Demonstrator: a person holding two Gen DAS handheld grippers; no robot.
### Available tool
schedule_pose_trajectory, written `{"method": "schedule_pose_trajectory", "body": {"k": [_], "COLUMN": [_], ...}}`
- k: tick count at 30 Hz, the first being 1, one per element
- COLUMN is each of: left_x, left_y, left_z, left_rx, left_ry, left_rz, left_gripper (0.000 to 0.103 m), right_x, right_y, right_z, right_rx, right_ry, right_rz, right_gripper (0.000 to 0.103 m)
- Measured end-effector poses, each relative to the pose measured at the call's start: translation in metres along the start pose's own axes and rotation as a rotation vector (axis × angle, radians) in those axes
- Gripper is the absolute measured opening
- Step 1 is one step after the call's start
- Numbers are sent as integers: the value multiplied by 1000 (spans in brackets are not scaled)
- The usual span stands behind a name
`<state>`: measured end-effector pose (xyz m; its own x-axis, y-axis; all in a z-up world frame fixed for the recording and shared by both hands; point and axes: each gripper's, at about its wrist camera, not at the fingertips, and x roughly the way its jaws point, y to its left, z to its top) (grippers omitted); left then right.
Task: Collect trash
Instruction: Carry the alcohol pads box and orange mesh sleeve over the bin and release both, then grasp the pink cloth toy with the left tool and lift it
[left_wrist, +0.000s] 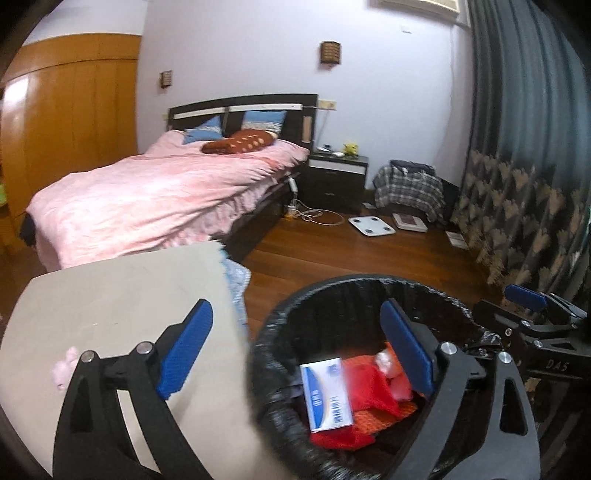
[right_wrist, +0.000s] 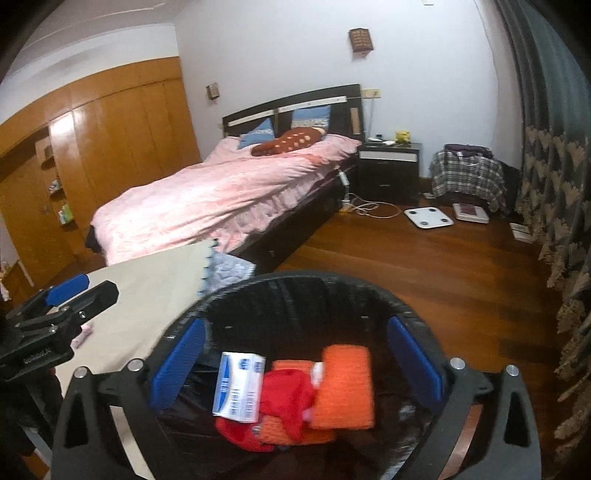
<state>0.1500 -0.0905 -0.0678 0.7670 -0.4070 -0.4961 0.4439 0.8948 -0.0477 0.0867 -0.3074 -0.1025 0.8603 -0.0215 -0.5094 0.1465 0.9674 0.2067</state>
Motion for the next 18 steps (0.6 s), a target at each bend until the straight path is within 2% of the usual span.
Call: {"method": "schedule_pose_trajectory", "body": {"k": [8,18], "left_x": [-32,-63], "left_y": [52,138], "left_z": [-5,-21], "left_rx": [-55,-118], "left_ry": [-20,-17], "left_rz": [108,301], "left_gripper": [90,90], "right_x": [12,45], "right_y": [62,152], "right_z": [0,-2], "right_rx": [-50,-145], "right_ry": [7,32], "right_rz": [97,235], "right_gripper": [97,97]}}
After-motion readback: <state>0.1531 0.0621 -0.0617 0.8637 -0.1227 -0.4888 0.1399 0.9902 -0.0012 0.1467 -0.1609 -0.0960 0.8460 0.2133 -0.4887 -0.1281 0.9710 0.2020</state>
